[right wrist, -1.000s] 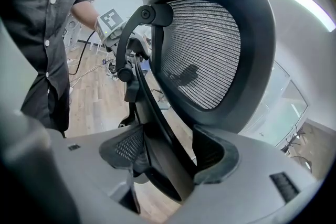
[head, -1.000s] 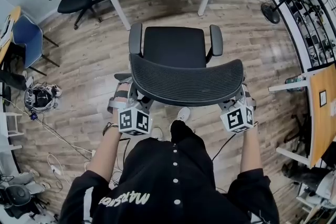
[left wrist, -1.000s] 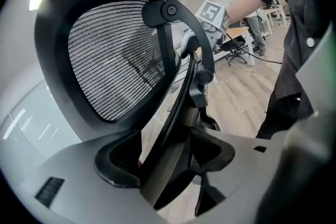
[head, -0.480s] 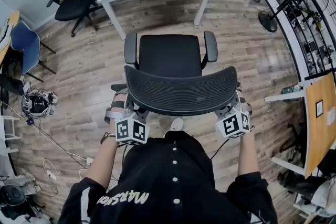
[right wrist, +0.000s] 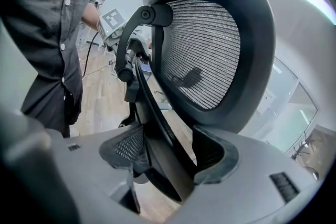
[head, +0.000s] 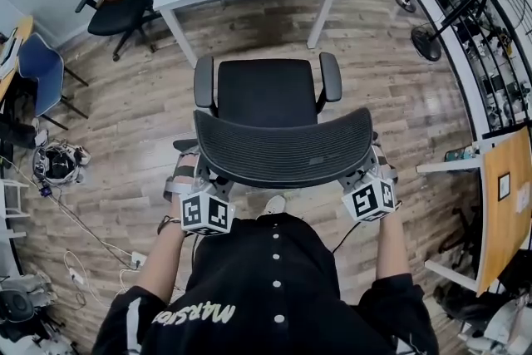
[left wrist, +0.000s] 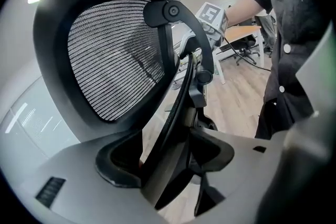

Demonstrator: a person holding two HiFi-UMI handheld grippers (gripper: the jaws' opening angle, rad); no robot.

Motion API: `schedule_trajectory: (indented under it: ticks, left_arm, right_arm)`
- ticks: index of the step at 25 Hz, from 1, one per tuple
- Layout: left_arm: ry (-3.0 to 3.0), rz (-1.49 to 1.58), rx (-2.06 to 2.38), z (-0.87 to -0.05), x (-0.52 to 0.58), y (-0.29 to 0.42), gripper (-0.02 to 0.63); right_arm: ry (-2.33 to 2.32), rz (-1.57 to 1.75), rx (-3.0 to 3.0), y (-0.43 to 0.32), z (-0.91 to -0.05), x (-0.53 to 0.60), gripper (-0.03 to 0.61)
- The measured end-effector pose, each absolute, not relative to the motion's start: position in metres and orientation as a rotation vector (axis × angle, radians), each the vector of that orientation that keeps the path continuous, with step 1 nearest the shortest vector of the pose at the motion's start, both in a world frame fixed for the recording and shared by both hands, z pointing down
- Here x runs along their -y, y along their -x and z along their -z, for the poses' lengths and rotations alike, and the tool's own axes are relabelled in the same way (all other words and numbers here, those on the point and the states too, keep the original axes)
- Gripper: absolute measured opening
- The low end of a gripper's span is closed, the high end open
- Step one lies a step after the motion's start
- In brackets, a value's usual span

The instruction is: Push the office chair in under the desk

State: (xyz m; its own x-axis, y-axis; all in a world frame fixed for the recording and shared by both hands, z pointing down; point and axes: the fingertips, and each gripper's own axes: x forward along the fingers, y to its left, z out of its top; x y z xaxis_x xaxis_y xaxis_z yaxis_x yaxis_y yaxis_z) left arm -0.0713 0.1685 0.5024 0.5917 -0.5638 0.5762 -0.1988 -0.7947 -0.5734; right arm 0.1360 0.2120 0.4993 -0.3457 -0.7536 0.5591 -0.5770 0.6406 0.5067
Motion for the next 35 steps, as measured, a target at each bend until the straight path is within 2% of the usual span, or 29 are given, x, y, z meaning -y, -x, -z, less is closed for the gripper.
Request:
schedule_trajectory:
  ticks: [35]
  left_arm:
    - [2.344, 0.992, -0.605, -0.503, -0.052, 0.097, 0.298]
  right_arm:
    - [-1.002, 0.291, 2.056, -0.11, -0.505, -0.099, 0.29]
